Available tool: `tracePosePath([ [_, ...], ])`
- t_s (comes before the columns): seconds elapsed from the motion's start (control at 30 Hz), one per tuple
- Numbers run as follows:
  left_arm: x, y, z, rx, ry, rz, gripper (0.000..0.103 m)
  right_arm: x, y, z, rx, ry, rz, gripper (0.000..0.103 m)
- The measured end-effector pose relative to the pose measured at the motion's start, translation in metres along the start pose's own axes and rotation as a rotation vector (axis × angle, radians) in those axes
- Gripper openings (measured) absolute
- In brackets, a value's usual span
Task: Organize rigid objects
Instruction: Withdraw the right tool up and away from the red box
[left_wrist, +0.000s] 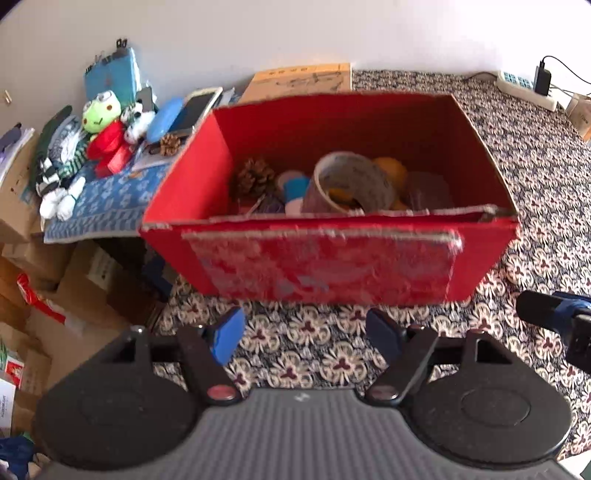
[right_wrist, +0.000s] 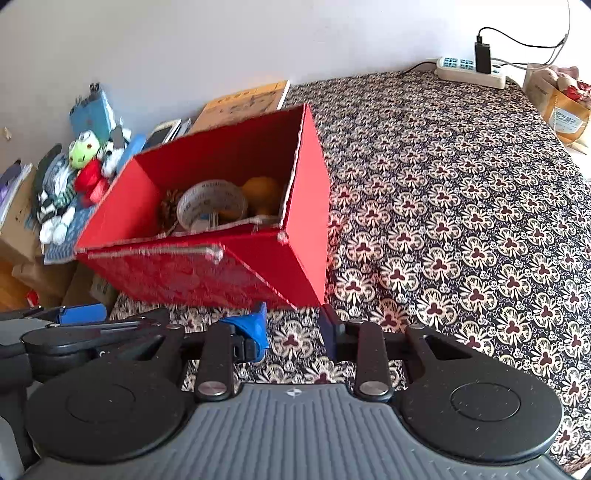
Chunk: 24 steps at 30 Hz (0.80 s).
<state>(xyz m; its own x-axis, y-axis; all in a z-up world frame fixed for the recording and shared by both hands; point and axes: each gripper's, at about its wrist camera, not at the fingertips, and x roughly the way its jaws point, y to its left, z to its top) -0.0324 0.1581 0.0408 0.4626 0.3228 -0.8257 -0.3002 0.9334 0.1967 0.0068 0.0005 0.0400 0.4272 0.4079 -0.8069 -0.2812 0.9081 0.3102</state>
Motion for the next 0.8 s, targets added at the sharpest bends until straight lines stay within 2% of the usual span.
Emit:
tracePosePath([
  [0.37, 0.001, -0.004, -0.012, -0.004, 0.045, 0.001, 0.079, 0.002, 0.002, -0.002, -0.016, 0.04, 0.026, 0.015],
  [0.8, -0.001, 0.009, 0.0, 0.002, 0.04, -0.003, 0.079, 0.011, 0.01, 0.009, -0.011, 0.063, 0.007, 0.017],
])
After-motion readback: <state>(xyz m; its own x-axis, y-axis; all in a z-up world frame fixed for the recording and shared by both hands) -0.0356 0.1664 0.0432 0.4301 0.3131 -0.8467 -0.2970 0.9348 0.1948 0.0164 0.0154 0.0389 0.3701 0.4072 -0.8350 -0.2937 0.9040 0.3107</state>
